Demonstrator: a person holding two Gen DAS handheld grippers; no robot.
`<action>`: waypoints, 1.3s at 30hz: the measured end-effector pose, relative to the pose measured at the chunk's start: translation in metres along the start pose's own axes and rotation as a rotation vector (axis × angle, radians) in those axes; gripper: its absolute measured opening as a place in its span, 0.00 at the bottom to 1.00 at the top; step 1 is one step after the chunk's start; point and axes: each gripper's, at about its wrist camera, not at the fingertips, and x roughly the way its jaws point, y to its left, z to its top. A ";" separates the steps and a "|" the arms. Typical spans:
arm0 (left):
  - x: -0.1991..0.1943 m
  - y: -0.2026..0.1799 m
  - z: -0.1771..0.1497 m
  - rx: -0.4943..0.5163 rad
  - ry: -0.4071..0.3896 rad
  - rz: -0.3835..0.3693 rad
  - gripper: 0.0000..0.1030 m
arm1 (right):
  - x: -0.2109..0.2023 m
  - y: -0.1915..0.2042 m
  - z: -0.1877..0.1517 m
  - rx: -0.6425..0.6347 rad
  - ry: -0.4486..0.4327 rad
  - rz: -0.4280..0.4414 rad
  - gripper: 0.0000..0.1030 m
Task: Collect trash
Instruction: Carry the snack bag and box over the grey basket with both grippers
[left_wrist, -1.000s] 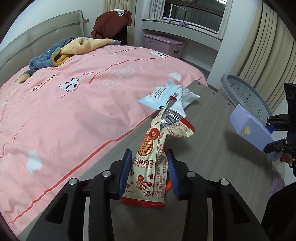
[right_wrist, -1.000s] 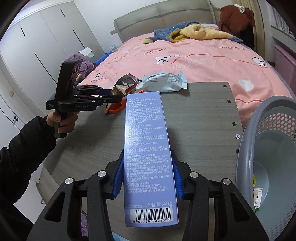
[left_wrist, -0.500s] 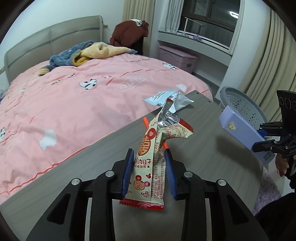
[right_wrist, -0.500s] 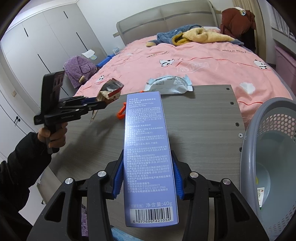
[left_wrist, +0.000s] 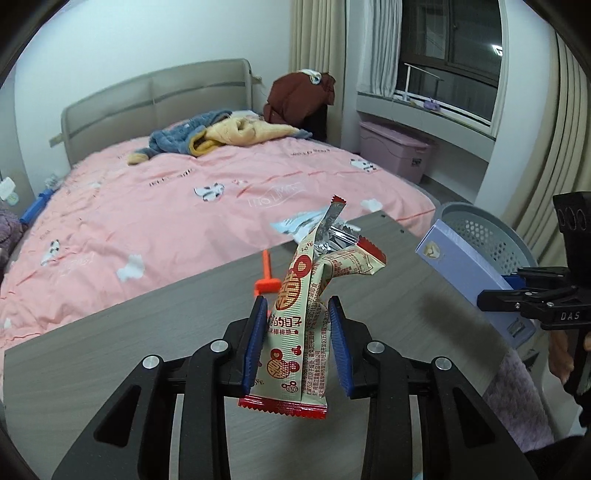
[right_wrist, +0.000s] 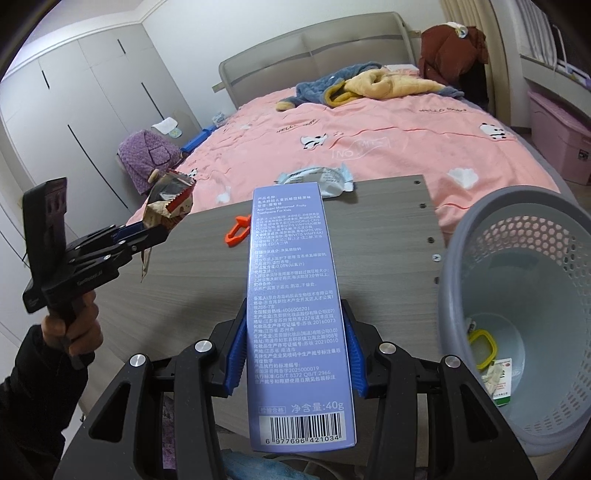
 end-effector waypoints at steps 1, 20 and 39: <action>-0.002 -0.005 0.001 -0.001 -0.009 0.007 0.32 | -0.005 -0.003 0.000 0.004 -0.008 -0.007 0.43; 0.024 -0.173 0.038 -0.006 -0.010 0.004 0.32 | -0.094 -0.097 -0.015 0.142 -0.141 -0.220 0.43; 0.107 -0.260 0.068 -0.019 0.154 -0.021 0.32 | -0.096 -0.184 -0.020 0.241 -0.115 -0.369 0.43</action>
